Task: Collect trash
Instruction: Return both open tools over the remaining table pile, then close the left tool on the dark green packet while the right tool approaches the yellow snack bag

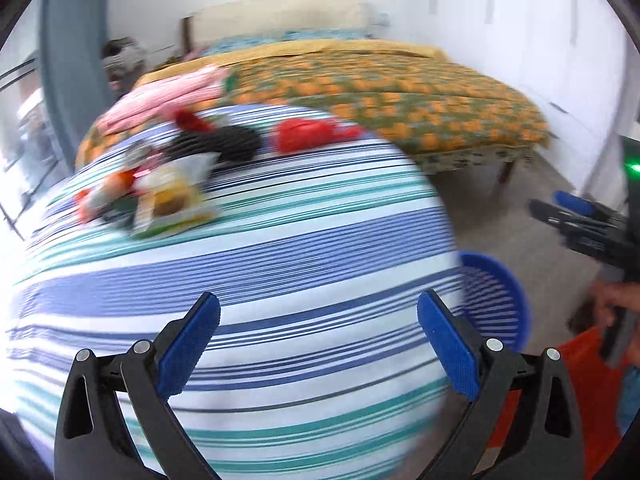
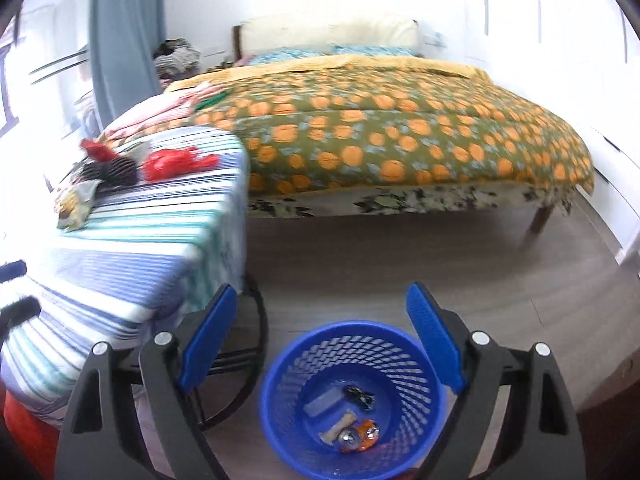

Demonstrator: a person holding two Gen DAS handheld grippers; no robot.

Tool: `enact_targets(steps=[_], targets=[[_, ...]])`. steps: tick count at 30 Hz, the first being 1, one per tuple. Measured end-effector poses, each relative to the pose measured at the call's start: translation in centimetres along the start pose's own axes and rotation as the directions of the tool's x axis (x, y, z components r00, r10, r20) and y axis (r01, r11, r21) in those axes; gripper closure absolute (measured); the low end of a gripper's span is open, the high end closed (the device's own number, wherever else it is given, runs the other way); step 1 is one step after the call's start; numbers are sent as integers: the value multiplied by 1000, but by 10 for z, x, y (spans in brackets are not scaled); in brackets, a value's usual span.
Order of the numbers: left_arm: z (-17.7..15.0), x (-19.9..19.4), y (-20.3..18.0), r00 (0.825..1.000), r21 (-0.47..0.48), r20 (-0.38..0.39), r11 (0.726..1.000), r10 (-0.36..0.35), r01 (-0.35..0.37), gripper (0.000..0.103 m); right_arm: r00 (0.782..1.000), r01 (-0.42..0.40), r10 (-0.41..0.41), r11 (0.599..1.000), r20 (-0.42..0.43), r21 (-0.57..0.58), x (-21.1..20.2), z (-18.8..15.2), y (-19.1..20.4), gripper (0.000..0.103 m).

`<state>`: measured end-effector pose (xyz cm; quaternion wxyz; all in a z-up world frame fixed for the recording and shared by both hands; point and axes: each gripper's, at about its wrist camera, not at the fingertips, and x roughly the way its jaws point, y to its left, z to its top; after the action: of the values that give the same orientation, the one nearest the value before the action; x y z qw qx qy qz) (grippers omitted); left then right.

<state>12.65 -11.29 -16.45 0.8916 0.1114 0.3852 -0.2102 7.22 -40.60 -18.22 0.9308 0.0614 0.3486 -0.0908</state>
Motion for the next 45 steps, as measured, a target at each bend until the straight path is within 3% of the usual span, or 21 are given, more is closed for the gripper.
enact_targets(steps=[7,12,16,23,30,40,45], targets=[[-10,8,100,980,-111,-81,975,182,-190,6,991,-126,119,983,-59,-136,6,-14,90,18],[-16,5,154,964,-188,-109,947,244,-261,5,977,-209,191,948,-98,-239,4,-26,152,18],[-19,5,185,954,-220,-131,930,271,-295,5,966,-255,231,931,-119,-262,2,-30,176,18],[-27,16,205,939,-225,-178,917,294,-330,5,957,-277,241,927,-163,-253,12,-23,195,18],[-30,22,213,949,-282,-193,912,250,-297,5,944,-297,251,928,-213,-224,33,14,216,18],[-32,23,215,953,-312,-197,906,231,-284,4,900,-397,342,899,-270,-184,97,73,307,18],[-33,23,215,953,-314,-197,907,228,-282,4,904,-367,308,914,-296,-170,126,82,336,17]])
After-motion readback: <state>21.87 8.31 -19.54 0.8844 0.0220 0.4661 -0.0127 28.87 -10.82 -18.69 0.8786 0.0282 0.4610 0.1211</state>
